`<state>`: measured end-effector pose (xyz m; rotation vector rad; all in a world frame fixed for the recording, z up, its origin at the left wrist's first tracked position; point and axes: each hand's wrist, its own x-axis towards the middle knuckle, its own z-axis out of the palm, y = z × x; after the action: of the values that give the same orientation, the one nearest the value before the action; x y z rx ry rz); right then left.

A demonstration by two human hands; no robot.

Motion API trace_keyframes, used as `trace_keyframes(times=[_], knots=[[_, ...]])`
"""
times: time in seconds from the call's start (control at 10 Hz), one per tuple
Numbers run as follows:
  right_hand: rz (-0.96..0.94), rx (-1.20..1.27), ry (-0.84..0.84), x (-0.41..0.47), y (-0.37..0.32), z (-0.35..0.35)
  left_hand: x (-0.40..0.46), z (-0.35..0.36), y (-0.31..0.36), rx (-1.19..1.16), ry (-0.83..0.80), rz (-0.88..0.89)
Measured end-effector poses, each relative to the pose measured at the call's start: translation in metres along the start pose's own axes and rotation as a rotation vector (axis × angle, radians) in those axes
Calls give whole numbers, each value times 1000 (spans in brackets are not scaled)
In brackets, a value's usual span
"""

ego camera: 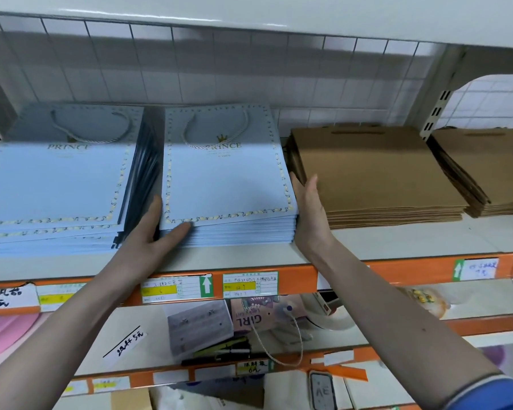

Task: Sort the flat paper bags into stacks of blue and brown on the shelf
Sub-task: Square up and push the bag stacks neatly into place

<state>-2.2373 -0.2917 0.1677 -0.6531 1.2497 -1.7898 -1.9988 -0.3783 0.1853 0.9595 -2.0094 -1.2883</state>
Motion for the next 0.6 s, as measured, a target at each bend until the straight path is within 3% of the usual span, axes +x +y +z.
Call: trace_keyframes(times=[0.1,0.4,0.6], knots=[[16,69,74,1,-3,-4,3,-1,-1,-17,2,19],[26,-54,110,4,-7,9,10,-10,-10,-3,-30,-8],[-67,-364,247,-9,-7,20,12,-8,-7,-3,18,-6]])
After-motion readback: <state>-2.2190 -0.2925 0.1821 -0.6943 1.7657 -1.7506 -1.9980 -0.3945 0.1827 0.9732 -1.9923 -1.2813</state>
